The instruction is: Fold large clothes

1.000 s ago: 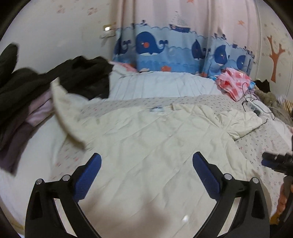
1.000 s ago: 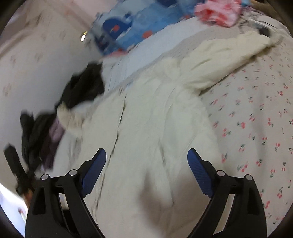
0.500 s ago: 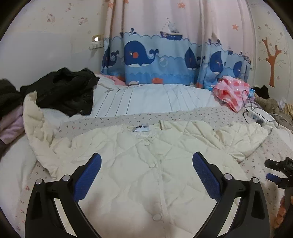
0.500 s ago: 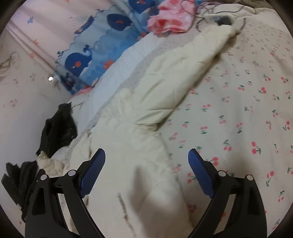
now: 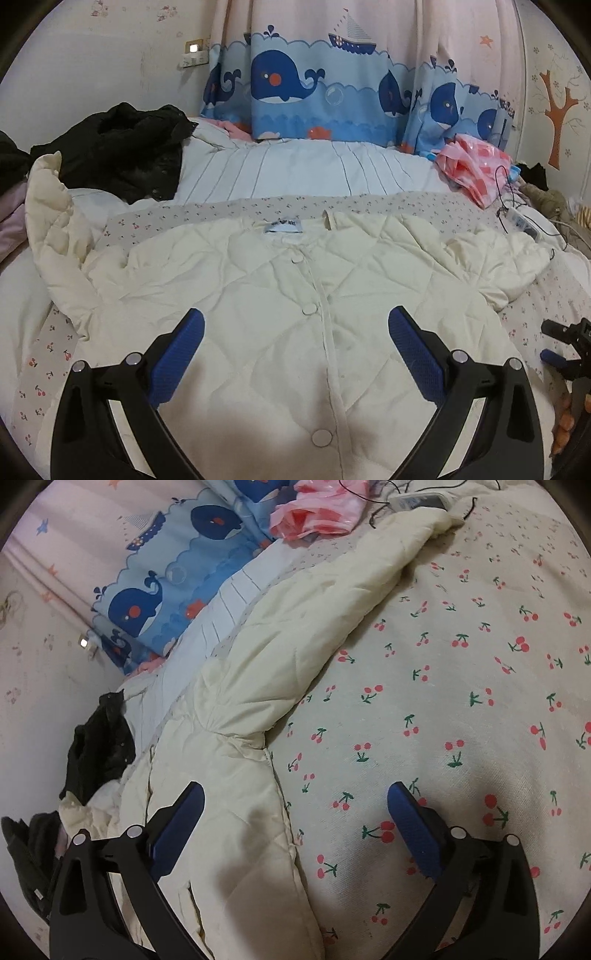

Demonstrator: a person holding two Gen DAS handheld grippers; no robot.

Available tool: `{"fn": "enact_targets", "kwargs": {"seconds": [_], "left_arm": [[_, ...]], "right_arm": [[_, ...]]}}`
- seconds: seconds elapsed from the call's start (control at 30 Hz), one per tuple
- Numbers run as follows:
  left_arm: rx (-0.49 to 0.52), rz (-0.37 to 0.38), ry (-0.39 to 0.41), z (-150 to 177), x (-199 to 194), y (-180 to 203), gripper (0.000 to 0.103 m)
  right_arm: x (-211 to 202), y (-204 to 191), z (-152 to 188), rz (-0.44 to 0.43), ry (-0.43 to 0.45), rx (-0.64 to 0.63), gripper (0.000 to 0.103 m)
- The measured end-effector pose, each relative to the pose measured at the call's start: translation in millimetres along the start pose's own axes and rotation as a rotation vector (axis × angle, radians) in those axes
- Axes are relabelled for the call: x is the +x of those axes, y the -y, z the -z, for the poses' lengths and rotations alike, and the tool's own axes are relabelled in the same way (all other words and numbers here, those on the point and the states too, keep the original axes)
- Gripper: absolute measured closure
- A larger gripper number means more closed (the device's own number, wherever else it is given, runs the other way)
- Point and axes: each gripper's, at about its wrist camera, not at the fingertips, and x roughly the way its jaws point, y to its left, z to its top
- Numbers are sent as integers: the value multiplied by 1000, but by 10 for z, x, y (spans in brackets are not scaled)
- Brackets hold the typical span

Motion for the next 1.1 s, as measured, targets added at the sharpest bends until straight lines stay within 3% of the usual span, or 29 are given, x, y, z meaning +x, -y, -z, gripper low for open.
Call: {"fn": "enact_targets", "kwargs": {"seconds": [1.1], "left_arm": [[-25,4,-7,0,-29,-104,7]], "right_arm": [[35,-18,49,30,-1,-9,7]]}}
